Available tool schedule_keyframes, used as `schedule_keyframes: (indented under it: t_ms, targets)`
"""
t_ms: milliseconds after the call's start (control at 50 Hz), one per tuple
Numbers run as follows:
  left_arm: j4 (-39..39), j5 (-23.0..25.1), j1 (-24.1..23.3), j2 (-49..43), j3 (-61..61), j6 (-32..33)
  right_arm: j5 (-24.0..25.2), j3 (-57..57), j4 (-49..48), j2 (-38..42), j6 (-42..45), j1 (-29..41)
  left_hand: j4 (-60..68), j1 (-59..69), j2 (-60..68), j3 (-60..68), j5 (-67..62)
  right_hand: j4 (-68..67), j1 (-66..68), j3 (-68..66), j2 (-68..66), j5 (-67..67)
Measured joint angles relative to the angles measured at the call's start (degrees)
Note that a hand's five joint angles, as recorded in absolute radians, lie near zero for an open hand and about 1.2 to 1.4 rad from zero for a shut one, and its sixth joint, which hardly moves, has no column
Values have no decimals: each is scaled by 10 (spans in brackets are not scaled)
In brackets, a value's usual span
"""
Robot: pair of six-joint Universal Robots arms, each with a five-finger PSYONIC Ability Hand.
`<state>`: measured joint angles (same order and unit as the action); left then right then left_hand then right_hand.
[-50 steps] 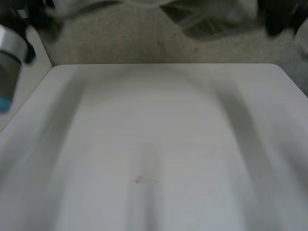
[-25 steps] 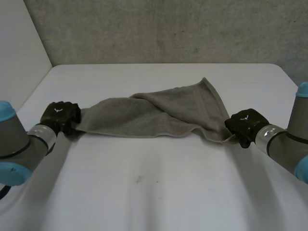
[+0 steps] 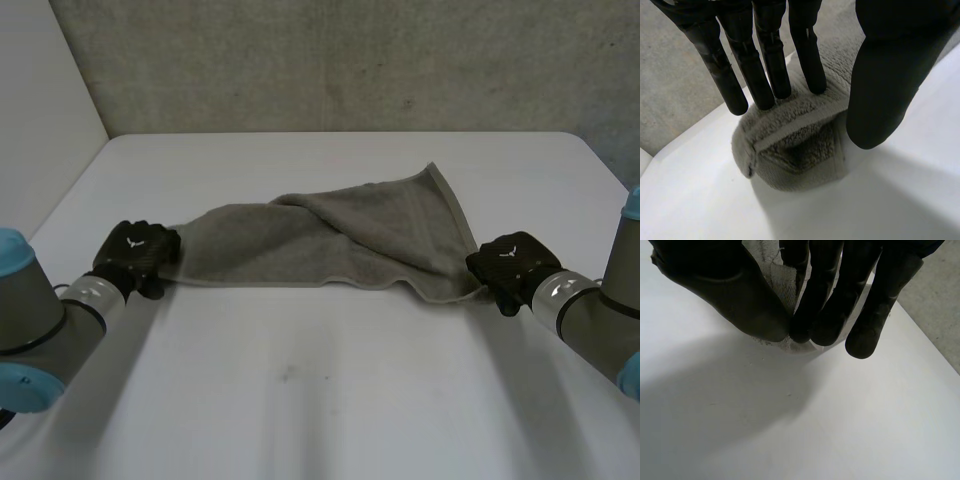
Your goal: Fold the towel.
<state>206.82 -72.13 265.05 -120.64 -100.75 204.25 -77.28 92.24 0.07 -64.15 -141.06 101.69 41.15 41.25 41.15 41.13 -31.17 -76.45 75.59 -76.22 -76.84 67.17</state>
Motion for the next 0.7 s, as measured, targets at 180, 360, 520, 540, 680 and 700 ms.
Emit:
schedule_keyframes:
  t_ms: [180, 360, 520, 540, 680, 700]
  targets:
    - [42, 6, 0, -20, 2, 13, 0, 3, -1, 0, 0, -1, 91, 88, 91, 91, -87, 0, 0, 0, 0, 0]
    - [76, 49, 0, -19, 4, 10, -1, 3, -2, 0, 0, -1, 277, 250, 277, 276, -261, 0, 0, 0, 0, 0]
    - [90, 76, 0, -19, 8, 10, -2, 3, -3, -7, 0, -1, 285, 255, 285, 284, -267, 0, 0, 0, 0, 0]
    - [91, 76, 0, -17, 8, 10, -3, 3, -3, -10, 0, -1, 285, 255, 285, 284, -267, 0, 0, 0, 0, 0]
    - [78, 72, 1, 29, 6, 3, -6, -6, 7, -50, 0, 0, 286, 255, 285, 285, -267, 0, 0, 0, 0, 0]
    - [74, 72, 1, 37, 5, 2, -7, -8, 9, -55, 1, 0, 286, 255, 285, 285, -267, 0, 0, 0, 0, 0]
